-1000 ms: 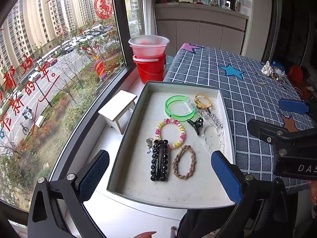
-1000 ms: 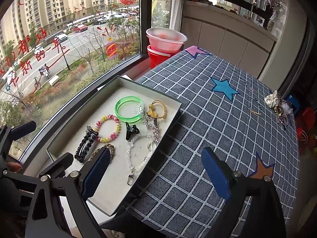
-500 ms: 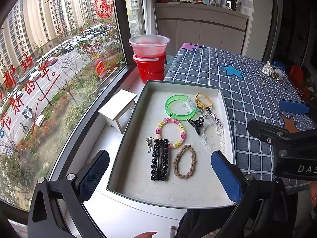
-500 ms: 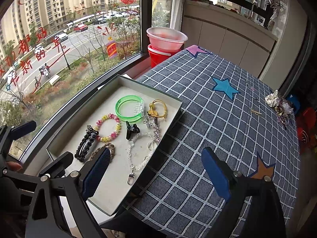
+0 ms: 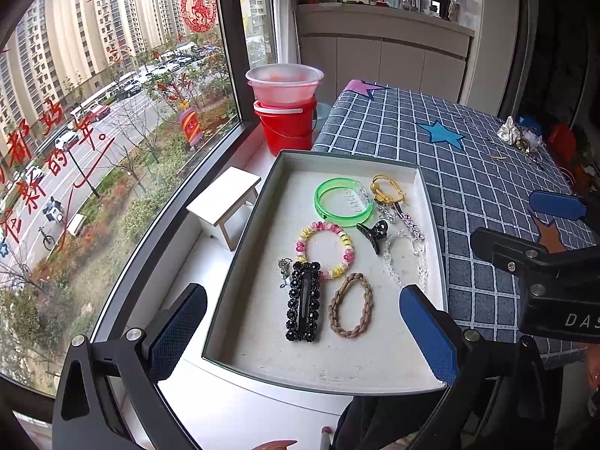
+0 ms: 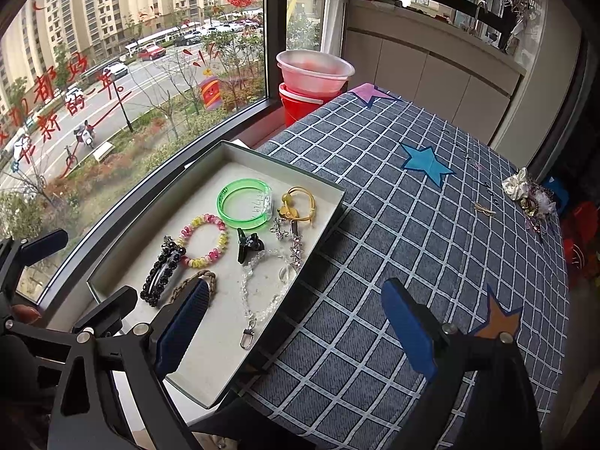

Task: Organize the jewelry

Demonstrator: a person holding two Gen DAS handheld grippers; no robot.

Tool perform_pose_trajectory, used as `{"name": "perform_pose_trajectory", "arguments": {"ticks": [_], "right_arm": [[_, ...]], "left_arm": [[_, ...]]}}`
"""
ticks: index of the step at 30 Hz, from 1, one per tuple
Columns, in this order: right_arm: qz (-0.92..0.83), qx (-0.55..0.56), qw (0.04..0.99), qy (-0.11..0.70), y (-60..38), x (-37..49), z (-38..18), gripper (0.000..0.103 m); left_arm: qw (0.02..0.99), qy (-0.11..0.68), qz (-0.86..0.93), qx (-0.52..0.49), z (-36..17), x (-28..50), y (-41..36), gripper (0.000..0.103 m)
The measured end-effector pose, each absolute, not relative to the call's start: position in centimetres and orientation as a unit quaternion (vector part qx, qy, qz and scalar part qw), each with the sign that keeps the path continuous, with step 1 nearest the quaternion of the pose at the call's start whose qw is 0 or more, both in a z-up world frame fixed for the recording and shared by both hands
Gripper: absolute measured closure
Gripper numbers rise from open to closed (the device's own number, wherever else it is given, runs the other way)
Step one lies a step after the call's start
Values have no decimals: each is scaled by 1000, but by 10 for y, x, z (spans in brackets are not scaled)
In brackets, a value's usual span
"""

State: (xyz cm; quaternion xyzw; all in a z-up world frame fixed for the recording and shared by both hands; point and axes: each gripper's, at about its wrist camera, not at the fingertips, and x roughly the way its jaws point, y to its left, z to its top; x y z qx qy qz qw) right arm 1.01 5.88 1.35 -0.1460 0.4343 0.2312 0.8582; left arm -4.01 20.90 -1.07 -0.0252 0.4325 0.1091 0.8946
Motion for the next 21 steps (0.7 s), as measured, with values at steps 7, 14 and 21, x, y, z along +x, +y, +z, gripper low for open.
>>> {"name": "perform_pose_trajectory", "arguments": {"ticks": [7, 14, 21], "right_arm": [[233, -146, 857, 436, 58, 10, 13, 9], [234, -146, 856, 437, 59, 10, 11, 9], [235, -145, 856, 438, 59, 11, 10, 9]], "left_arm": [[893, 436, 109, -26, -11, -39, 209, 0], [891, 440, 112, -29, -13, -37, 210, 0], [894, 434, 110, -33, -13, -37, 212, 0]]}}
